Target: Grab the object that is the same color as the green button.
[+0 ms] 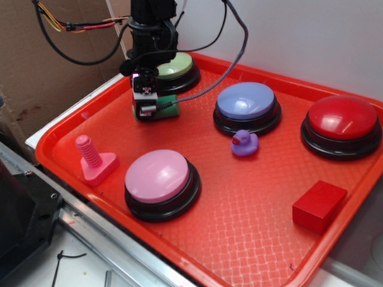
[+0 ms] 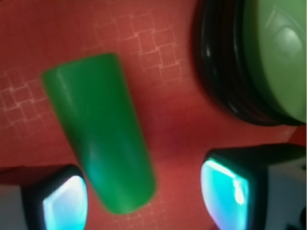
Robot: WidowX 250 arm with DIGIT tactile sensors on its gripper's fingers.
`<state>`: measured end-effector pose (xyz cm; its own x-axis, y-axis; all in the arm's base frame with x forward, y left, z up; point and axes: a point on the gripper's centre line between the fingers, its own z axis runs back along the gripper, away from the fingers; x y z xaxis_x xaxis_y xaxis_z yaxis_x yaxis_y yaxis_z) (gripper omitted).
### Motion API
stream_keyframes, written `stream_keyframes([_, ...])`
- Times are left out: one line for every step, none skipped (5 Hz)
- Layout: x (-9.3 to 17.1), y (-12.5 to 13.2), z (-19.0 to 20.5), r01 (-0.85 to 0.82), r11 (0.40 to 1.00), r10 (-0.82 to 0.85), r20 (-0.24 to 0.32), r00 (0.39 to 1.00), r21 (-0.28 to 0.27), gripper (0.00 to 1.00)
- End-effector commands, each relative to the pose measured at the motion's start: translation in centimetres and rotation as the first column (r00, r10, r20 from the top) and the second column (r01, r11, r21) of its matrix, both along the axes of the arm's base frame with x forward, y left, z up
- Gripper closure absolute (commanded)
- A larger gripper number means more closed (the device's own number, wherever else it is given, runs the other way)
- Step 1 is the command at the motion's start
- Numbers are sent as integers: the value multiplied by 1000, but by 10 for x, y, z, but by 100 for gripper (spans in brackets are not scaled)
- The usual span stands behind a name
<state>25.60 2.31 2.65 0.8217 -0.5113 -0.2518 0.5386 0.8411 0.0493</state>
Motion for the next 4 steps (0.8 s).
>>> stream_keyframes([-6,-15,-14,1,999,-1,-6,1000,41,0])
stream_keyframes([-8,-15,-17,-28,999,29,-10,1000,44,100])
stream_keyframes([-11,-17,-14,-63,997,63,2,998,48,100])
stream_keyframes([-15,-21,11,-144,990,143,32,989,8,100])
